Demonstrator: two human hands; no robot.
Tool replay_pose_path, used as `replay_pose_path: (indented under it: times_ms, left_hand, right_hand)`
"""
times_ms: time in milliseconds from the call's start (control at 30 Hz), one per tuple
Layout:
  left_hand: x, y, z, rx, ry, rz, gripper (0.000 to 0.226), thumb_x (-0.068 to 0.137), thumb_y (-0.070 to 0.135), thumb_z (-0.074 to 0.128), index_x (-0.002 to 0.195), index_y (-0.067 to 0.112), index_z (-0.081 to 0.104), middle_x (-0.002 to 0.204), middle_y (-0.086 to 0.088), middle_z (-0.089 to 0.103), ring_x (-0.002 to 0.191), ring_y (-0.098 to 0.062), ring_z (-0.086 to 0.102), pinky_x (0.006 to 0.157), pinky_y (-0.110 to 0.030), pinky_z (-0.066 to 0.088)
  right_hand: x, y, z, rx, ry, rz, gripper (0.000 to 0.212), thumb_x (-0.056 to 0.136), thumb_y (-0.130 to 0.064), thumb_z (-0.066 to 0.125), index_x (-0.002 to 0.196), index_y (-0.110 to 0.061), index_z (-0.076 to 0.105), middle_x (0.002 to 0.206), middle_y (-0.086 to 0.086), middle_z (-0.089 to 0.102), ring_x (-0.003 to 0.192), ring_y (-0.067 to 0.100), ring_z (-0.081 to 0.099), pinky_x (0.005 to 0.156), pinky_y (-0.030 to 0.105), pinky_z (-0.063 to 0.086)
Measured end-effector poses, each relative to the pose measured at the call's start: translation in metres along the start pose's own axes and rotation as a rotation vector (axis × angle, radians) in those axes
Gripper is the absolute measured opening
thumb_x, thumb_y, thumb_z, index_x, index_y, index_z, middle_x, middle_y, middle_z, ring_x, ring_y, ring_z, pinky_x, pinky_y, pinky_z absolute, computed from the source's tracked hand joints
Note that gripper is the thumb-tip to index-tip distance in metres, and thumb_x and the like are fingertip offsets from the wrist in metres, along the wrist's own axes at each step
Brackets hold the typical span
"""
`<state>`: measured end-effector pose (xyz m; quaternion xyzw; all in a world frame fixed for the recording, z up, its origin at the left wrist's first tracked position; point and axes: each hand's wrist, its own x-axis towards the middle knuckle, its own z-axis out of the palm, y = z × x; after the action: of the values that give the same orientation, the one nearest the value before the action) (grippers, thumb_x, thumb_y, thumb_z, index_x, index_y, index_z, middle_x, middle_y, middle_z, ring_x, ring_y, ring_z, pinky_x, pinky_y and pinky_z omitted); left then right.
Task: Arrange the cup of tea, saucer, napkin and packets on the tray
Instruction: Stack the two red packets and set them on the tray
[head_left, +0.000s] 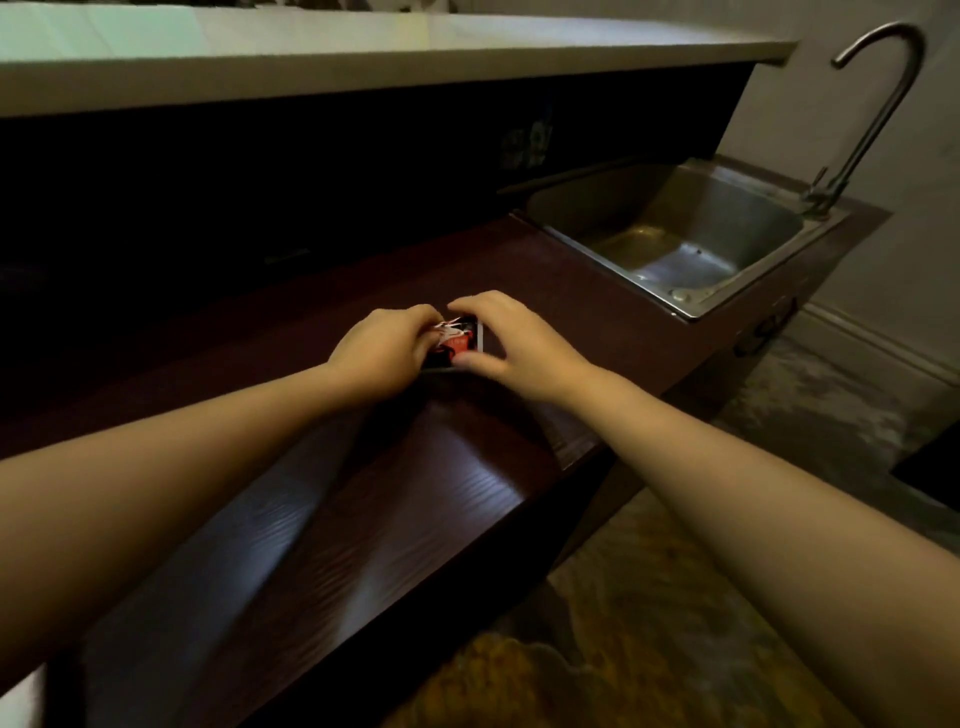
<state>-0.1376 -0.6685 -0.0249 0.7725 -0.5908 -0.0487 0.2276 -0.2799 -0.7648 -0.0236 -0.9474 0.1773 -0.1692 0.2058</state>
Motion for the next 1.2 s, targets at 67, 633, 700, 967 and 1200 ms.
replay_pose_path:
  times_ms: [67, 633, 700, 967, 1200]
  left_hand:
    - [-0.011, -0.004, -0.020, -0.080, 0.002, -0.052, 0.028, 0.091, 0.022, 0.049, 0.116, 0.013, 0.058, 0.113, -0.014, 0.066, 0.102, -0.029, 0.059, 0.079, -0.027, 0.040]
    - [-0.260, -0.051, -0.165, -0.223, 0.147, -0.436, 0.039, 0.077, 0.016, 0.068, 0.113, 0.020, 0.058, 0.102, 0.001, 0.053, 0.080, -0.016, 0.055, 0.076, -0.033, 0.052]
    - [-0.288, -0.052, -0.160, -0.220, 0.197, -0.468, 0.040, 0.076, 0.015, 0.069, 0.114, 0.020, 0.058, 0.101, 0.008, 0.047, 0.087, -0.012, 0.049, 0.079, -0.031, 0.049]
    - [-0.354, -0.060, -0.121, -0.261, 0.225, -0.643, 0.042, 0.079, 0.022, 0.067, 0.118, 0.027, 0.053, 0.108, 0.011, 0.043, 0.090, 0.002, 0.042, 0.079, -0.010, 0.034]
    - [-0.368, -0.064, -0.100, -0.293, 0.151, -0.673, 0.040, 0.082, 0.024, 0.063, 0.120, 0.028, 0.050, 0.110, 0.013, 0.040, 0.092, -0.001, 0.046, 0.081, -0.013, 0.041]
  right_hand:
    - [-0.001, -0.018, -0.003, -0.065, -0.045, -0.079, 0.064, 0.075, -0.028, 0.071, 0.130, -0.011, 0.042, 0.131, 0.009, 0.048, 0.120, 0.023, 0.044, 0.102, 0.034, 0.038]
    - [-0.014, -0.255, 0.063, 0.173, -0.275, -0.316, 0.052, 0.074, -0.016, 0.068, 0.123, -0.010, 0.051, 0.113, 0.011, 0.056, 0.103, 0.022, 0.054, 0.088, 0.028, 0.041]
    - [-0.024, -0.270, 0.081, 0.214, -0.316, -0.315, 0.054, 0.074, -0.020, 0.068, 0.124, -0.014, 0.048, 0.116, 0.007, 0.055, 0.104, 0.020, 0.054, 0.088, 0.031, 0.045]
    - [-0.058, -0.292, 0.132, 0.215, -0.448, -0.328, 0.041, 0.076, -0.025, 0.065, 0.111, -0.030, 0.044, 0.107, -0.010, 0.045, 0.095, 0.008, 0.046, 0.081, 0.027, 0.046]
    - [-0.067, -0.290, 0.141, 0.110, -0.516, -0.312, 0.043, 0.080, -0.035, 0.063, 0.119, -0.028, 0.048, 0.116, -0.009, 0.049, 0.105, 0.004, 0.040, 0.089, 0.020, 0.038]
